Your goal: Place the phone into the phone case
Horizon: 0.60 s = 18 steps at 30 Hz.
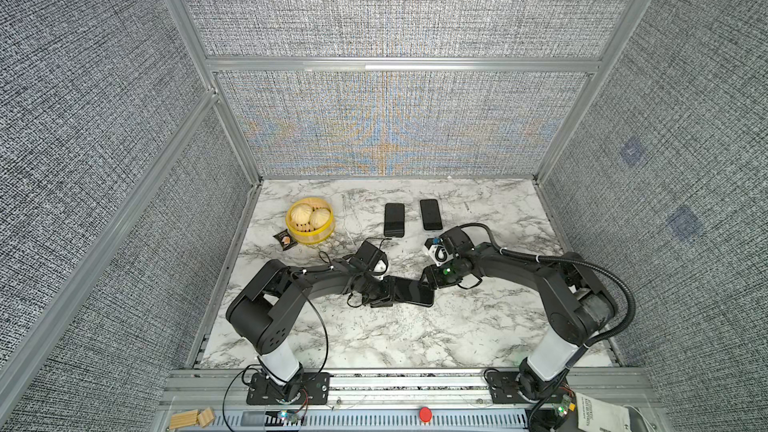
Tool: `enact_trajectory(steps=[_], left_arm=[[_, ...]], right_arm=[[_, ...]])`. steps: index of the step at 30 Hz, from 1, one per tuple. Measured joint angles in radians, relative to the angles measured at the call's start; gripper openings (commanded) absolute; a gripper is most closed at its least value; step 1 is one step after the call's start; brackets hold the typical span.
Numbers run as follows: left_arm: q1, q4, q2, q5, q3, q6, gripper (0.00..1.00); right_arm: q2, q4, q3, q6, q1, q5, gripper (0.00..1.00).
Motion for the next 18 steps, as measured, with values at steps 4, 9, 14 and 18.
enact_trajectory(steps=[4,9,14,18], left_arm=[[0.01,0.004,0.032,-0.001,0.036,0.0,0.44],[0.035,0.009,0.087,0.003,0.098,0.013,0.43],[0.076,0.06,0.14,0.041,0.135,0.023,0.43],[0.098,0.094,0.156,0.07,0.135,0.023,0.43]], right_arm=[[-0.032,0.029,-0.052,0.02,0.002,-0.026,0.5],[-0.058,0.054,-0.095,0.062,0.026,-0.047,0.46],[-0.06,0.071,-0.105,0.097,0.056,-0.051,0.43],[-0.06,0.07,-0.101,0.12,0.069,-0.04,0.42]])
